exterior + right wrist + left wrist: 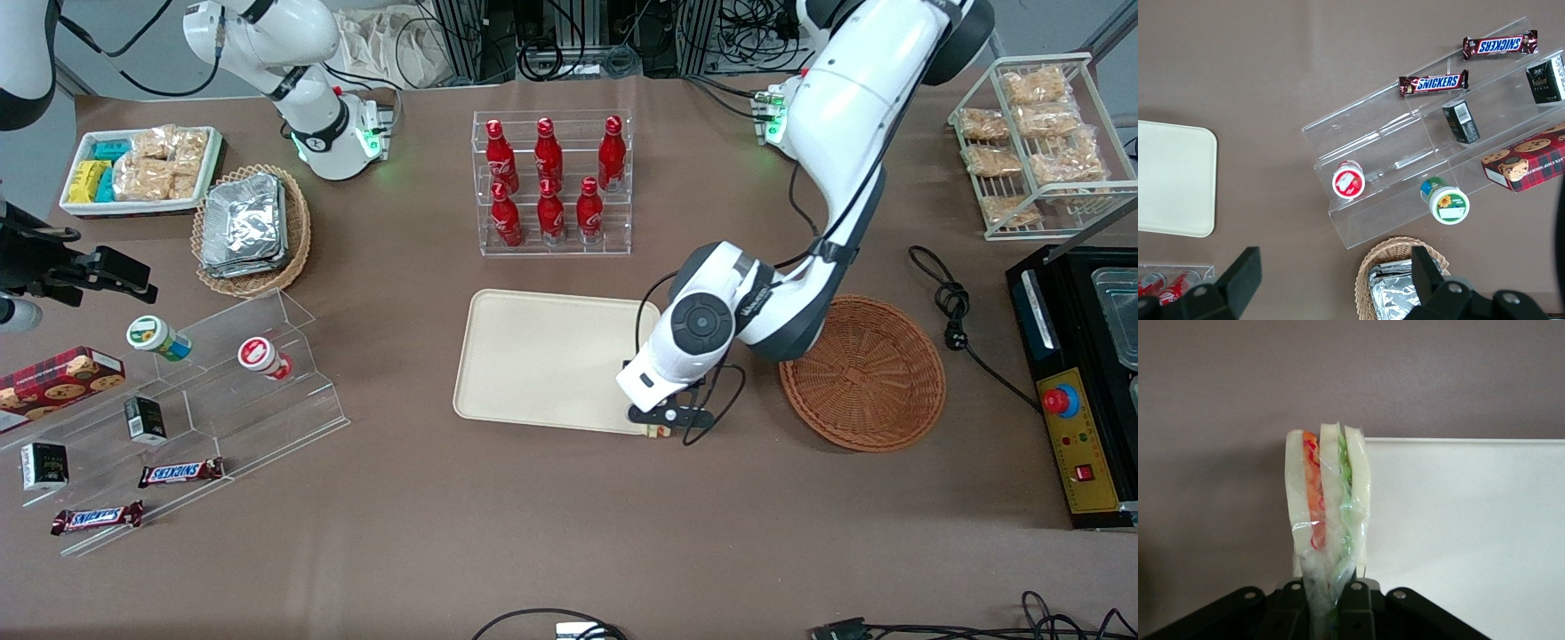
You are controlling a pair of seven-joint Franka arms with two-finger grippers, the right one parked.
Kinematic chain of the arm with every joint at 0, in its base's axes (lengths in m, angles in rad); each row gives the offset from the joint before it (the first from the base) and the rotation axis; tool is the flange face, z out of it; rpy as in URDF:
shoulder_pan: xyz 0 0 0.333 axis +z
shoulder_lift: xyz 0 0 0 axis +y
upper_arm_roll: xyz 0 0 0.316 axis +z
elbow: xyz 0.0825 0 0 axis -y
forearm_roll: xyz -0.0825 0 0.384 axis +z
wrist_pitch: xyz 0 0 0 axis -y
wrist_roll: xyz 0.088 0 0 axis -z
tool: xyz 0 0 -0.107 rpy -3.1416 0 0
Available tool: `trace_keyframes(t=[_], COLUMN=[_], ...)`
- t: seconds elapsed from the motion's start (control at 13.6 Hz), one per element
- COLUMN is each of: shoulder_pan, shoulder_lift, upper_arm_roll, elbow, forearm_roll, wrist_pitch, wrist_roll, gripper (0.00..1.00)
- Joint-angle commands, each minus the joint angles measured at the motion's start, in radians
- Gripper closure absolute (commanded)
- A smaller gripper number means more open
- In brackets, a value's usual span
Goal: Place sandwich from basket to tray
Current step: 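Carry the sandwich over the cream tray and lower it onto it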
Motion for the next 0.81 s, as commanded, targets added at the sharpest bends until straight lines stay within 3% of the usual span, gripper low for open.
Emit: trace_keyframes(t=[0.0,0.44,0.74], shoulder_pan=[-0.033,-0.077,-0.082], shoulder_lift=[0.057,0.086,0.08], upper_arm_roll=[0.007,-0.005,-0.003], elbow=[0.09,0.087,0.082], forearm_roll=[0.047,0.032,-0.022], wrist_pitch=[-0.01,-0.01,-0.023], wrist_roll=[-0.006,-0.025,-0.08], gripper=[1.0,1.0,1.0])
